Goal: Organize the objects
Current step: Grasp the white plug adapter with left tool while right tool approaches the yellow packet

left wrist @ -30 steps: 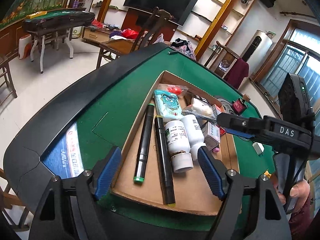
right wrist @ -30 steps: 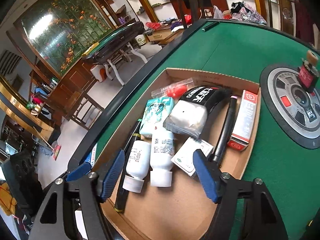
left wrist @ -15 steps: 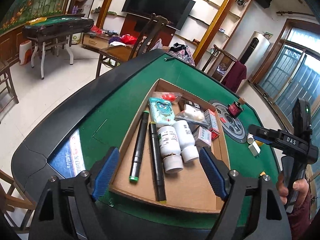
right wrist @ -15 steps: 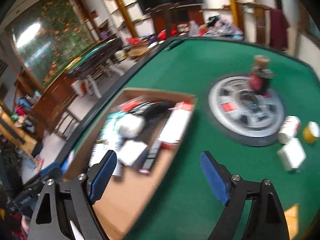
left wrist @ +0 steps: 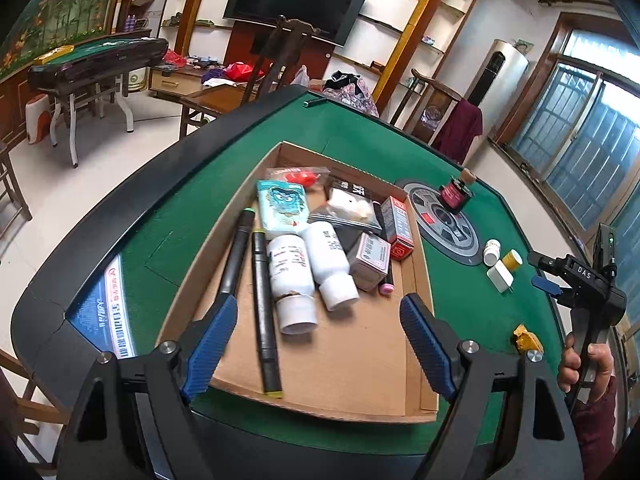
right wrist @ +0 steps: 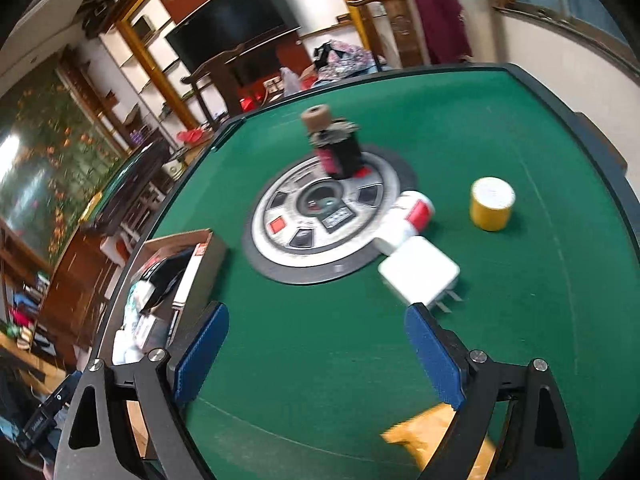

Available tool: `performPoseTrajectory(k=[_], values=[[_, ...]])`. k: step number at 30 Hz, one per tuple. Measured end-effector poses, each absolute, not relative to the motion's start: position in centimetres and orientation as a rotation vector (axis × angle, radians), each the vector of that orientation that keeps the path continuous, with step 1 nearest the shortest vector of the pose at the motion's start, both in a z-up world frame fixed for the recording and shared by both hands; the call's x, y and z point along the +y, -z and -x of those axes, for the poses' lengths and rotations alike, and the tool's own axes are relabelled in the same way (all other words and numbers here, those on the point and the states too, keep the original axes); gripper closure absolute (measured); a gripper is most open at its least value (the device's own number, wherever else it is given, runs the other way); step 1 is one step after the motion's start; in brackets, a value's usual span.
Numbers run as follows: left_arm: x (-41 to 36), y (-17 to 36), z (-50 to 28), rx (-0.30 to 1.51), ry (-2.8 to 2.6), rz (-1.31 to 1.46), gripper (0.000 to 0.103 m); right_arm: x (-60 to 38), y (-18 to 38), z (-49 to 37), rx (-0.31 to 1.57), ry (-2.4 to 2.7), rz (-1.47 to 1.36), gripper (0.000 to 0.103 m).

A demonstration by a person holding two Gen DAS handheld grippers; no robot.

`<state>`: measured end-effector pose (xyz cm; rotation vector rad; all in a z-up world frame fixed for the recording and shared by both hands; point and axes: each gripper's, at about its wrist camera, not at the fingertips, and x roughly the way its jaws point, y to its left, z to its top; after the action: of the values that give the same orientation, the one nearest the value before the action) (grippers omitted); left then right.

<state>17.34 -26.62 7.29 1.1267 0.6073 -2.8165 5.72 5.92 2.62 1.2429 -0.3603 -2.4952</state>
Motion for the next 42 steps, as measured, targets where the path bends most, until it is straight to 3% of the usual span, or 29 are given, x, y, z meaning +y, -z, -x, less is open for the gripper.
performPoseTrajectory(k=[19, 30, 42], values=[[-19.0, -7.7, -13.4, 0.449, 2.909, -1.261, 0.020, 16.5, 0.3, -4.4, -0.542, 2.648, -1.295, 0.010], [-5.8, -8.2, -5.8, 0.203, 3.123, -1.280, 0.015, 20.1, 3.0, -3.0, -0.693, 2.619, -1.333, 0.010], [5.8, -2.7, 3.8, 0.009, 3.080, -1.411, 0.016, 20.9, 3.3, -2.8, -0.815, 2.541, -1.316, 0.007]])
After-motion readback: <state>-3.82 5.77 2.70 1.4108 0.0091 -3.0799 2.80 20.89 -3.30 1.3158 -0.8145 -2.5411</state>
